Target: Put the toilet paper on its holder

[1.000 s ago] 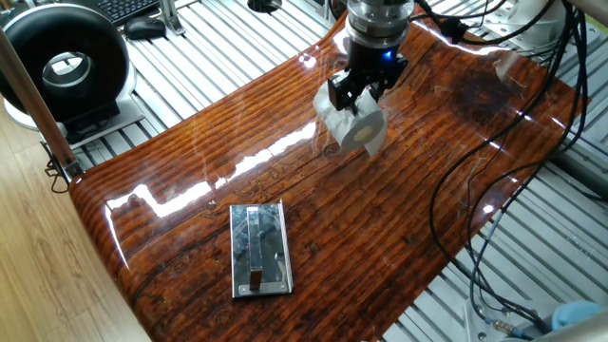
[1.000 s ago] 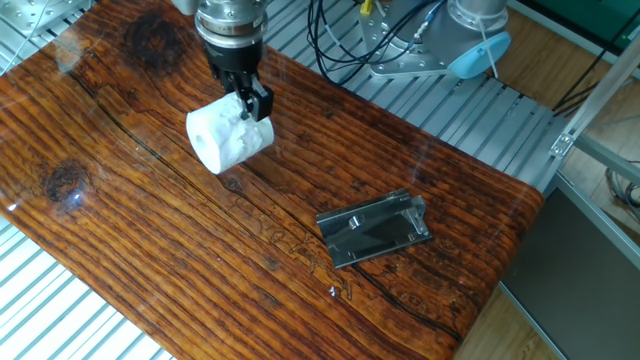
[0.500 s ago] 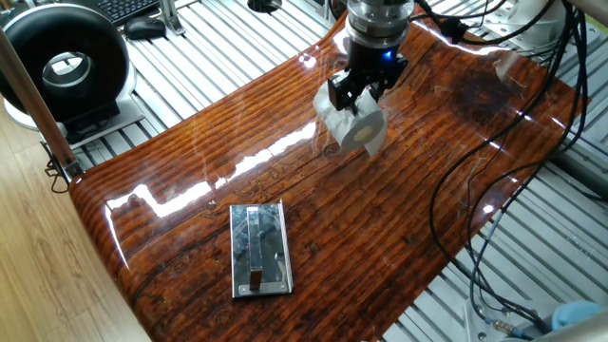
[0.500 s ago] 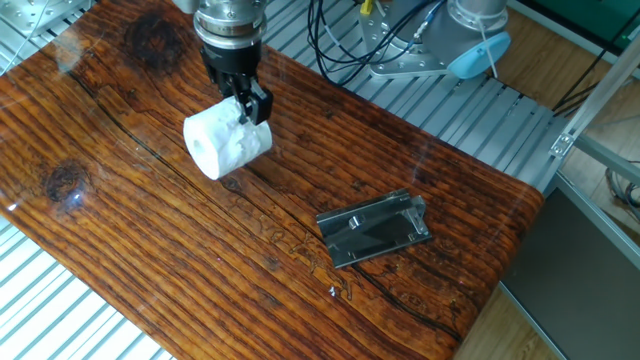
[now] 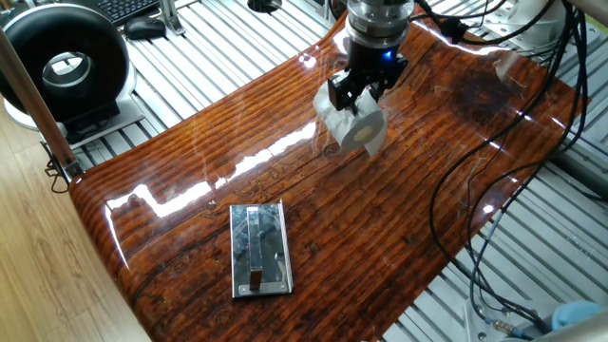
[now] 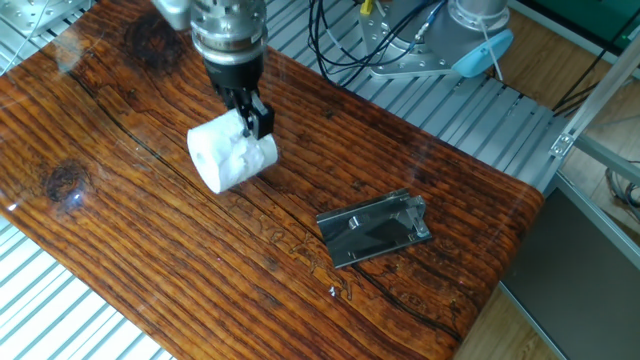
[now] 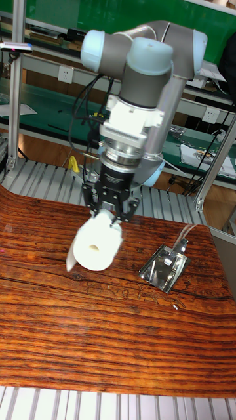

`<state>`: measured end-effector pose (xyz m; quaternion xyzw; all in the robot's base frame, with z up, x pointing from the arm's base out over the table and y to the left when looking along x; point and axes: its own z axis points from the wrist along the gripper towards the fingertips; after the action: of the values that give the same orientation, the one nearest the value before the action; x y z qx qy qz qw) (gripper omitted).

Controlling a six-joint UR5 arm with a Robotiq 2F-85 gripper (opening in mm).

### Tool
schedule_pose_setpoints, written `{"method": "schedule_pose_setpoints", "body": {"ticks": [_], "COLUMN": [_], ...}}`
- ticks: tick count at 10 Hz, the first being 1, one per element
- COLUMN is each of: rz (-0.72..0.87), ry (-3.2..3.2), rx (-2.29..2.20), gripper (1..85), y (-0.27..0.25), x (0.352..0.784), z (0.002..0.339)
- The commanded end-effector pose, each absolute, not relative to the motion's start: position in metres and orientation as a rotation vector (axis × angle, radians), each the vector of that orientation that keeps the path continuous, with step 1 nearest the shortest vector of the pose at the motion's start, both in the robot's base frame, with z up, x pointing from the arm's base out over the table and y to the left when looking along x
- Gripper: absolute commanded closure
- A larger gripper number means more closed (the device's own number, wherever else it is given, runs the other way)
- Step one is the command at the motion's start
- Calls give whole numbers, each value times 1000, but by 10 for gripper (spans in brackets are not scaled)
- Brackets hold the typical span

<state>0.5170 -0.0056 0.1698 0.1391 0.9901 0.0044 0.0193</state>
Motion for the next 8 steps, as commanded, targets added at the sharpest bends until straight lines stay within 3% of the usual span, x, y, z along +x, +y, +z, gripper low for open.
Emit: {"method": "schedule_pose_setpoints", "body": {"ticks": [1,8], "rz": [53,115], "ry": [3084,3088], "rx": [520,523], "gripper": [847,847], "y": [29,42], "x": [535,545], "z": [179,174]}}
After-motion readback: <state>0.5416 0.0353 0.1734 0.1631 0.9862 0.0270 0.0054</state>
